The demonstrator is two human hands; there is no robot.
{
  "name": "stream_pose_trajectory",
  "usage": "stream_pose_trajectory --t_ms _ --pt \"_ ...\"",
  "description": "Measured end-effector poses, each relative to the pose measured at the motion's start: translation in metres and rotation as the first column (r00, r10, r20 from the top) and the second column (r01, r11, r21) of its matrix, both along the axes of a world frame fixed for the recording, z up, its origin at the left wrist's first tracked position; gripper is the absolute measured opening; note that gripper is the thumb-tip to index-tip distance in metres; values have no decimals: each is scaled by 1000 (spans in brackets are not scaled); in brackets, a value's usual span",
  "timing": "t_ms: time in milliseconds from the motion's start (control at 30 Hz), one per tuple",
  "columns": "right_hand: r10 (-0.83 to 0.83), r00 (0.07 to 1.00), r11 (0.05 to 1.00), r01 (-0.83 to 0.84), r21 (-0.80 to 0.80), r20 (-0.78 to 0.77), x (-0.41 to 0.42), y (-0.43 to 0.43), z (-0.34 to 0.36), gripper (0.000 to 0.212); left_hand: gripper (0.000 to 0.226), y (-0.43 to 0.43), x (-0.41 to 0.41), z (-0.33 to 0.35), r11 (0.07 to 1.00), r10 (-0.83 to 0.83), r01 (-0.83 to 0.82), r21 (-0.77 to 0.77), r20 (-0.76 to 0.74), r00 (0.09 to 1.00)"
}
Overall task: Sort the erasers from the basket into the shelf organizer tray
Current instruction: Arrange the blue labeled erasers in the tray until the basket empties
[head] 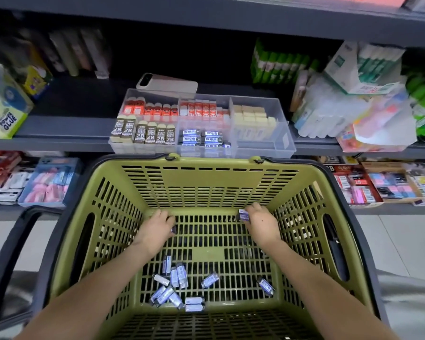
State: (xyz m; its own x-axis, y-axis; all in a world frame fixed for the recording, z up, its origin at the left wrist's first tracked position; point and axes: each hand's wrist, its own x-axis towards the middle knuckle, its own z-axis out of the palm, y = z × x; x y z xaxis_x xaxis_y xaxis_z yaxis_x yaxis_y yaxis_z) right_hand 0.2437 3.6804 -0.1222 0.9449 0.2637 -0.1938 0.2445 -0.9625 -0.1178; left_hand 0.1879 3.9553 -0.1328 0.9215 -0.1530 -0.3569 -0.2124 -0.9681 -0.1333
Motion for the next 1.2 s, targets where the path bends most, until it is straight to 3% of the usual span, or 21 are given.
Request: stream_pose_trajectory --t_ms 100,167,200,233,267,333,367,400,500,600,667,767,833,900,1033,1100,1200 --pt "2 1000 994 -4 -112 -22 -2 8 -8 31 44 -4 -2 3 980 91 -97 -175 -37 995" --pt "-28 999 989 25 -146 -19 -2 12 -7 26 44 -10 -5 9 869 257 -281 -407 -115 960" --pt "-41 999 986 38 -163 -17 -2 12 -6 25 41 -14 -5 14 719 361 -424 -550 -225 905" --pt "-48 998 982 42 -186 -27 -2 13 -4 26 36 -18 -6 20 474 439 -585 -658 -399 805" --pt "-55 998 978 45 -206 -43 -3 14 0 26 30 -22 -7 26 156 459 -721 -675 -597 658" --pt "-115 988 989 104 -105 -105 -7 18 10 21 23 -25 -7 36 -379 347 -791 -481 -866 360" --pt "-153 975 987 160 31 -162 -10 23 17 22 24 -25 -7 39 -528 284 -762 -374 -924 257" --pt "-151 963 963 193 185 -222 -14 31 23 27 27 -24 -7 41 -588 236 -750 -303 -951 200" --pt "83 968 881 39 471 -236 -34 67 50 11 37 -24 -11 47 -571 57 -810 -137 -990 127" --pt "312 936 863 -208 461 -162 -52 95 68 27 43 -27 -14 61 -583 -52 -812 -37 -995 83" --pt "334 935 824 -230 517 -116 -58 100 71 37 33 -26 -16 72 -601 -27 -798 -43 -997 74" --pt "240 964 696 -251 673 112 -61 92 62 17 15 -12 -15 90 -648 50 -757 -79 -997 61" --pt "364 923 721 -364 590 125 -61 84 46 22 15 1 -11 107 -684 87 -717 -137 -991 107" --pt "618 785 732 -550 401 -51 -64 84 26 46 16 14 -9 129 -718 99 -665 -207 -976 196" --pt "856 479 511 -842 172 -195 -65 105 -5 81 21 31 -12 161 -738 81 -613 -282 -939 334" --pt "890 401 433 -892 126 -218 -64 118 -13 82 19 32 -14 167 -736 74 -607 -300 -927 368" --pt "912 379 398 -911 110 -158 -59 125 -17 70 16 29 -14 168 -743 70 -599 -298 -925 373"
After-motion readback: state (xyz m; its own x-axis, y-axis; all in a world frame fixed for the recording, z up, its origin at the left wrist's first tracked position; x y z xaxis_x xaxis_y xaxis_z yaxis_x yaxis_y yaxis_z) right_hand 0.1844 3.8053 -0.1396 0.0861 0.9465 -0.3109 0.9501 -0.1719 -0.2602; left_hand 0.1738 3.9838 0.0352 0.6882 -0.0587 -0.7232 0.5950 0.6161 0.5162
